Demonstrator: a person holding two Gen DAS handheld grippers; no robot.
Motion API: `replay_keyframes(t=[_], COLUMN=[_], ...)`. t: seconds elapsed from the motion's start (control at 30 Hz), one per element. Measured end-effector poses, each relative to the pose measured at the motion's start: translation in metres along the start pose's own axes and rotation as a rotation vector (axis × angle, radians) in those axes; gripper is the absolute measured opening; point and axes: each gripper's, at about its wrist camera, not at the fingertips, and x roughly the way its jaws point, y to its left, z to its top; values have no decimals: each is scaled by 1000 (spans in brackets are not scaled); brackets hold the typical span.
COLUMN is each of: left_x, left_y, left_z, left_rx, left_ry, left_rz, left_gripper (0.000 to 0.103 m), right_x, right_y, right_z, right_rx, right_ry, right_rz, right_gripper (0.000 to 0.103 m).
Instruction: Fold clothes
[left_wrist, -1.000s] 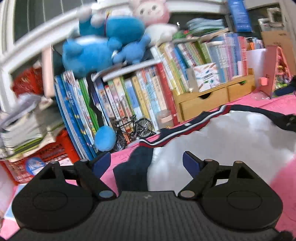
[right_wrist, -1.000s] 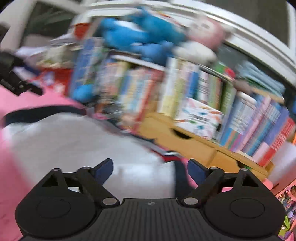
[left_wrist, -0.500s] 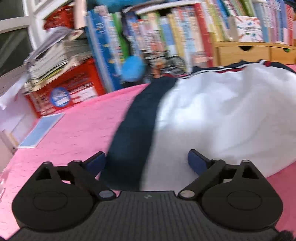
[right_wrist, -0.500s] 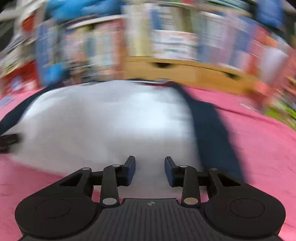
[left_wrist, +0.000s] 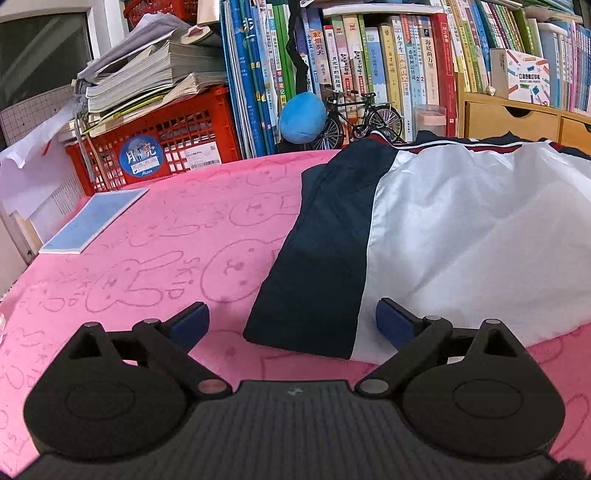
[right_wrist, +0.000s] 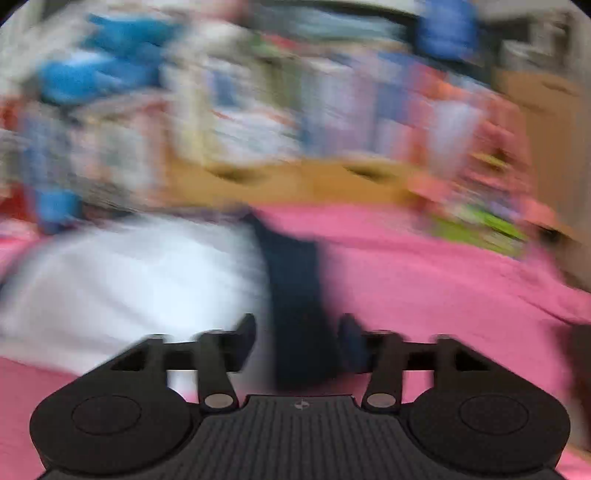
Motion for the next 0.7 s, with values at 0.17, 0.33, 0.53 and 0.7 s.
replay_keyframes(t=[0.17,0.33,0.53,0.7], left_x=[3,6,7,2], left_y=[7,12,15,7], left_z=[0,0,-1,1], left_rx=[-44,-81,-91,-49], left_ry=[17,28,34,16], left_rz=[-25,-55,-79,-35], left_gripper=[101,102,102,103], right_x=[50,107,117,117], right_y=[110,131,32,9], right_z=[31,34,12,7], right_rx=[-45,-56,-119,-40], right_ry=[39,146,130,123], right_rz=[275,213,40,44], right_gripper=[67,67,13,0])
